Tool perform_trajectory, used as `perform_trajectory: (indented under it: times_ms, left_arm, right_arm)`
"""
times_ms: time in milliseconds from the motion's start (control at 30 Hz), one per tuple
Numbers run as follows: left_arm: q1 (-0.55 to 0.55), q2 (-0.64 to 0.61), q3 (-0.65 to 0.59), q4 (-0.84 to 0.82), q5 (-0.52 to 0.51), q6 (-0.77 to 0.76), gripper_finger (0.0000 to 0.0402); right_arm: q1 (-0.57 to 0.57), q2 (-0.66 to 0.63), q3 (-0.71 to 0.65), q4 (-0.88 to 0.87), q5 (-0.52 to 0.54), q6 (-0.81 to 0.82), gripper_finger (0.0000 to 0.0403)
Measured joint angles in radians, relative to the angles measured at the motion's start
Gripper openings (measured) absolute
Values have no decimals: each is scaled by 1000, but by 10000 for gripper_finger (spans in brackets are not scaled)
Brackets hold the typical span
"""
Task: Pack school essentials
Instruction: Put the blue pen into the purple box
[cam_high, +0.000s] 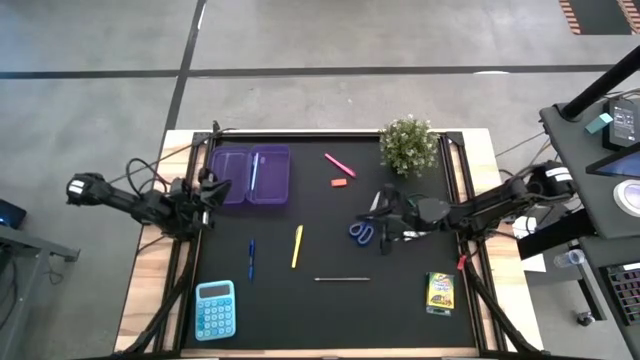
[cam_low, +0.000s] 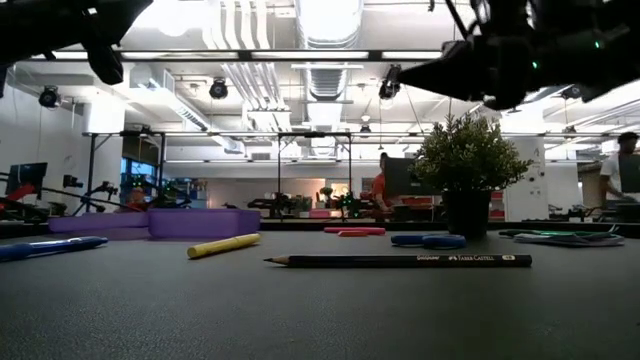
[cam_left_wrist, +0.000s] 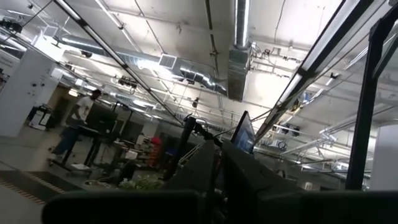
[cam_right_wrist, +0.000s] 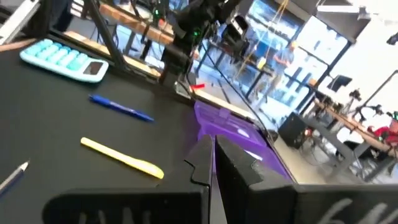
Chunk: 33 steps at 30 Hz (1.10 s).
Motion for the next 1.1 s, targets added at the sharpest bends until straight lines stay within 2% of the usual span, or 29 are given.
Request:
perform_trajectory:
  times_ms: [100, 300, 433, 600, 733, 967, 1100]
  left_arm:
    - [0, 81, 12, 48, -1, 1, 12]
    - [0, 244, 112, 143, -6, 1, 12]
    - [0, 362, 199, 142, -39, 0, 12]
    - [0, 510, 315, 130, -85, -29, 12]
    - [0, 631, 416, 138, -88, -52, 12]
    - [0, 835, 570, 136, -121, -138, 12]
    - [0, 931, 633, 119, -165, -253, 12]
  right_arm:
    - [-32, -43, -53, 6, -10, -21, 8]
    - [-52, -205, -110, 15, -11, -101, 8]
    - [-56, -318, -138, 15, -11, -186, 8]
    - [-78, -414, -169, 13, -47, -192, 8]
    - [-96, -468, -189, 17, -133, -130, 8]
    - [-98, -514, -233, 22, -165, -34, 8]
    - [-98, -536, -277, 97, -216, 26, 8]
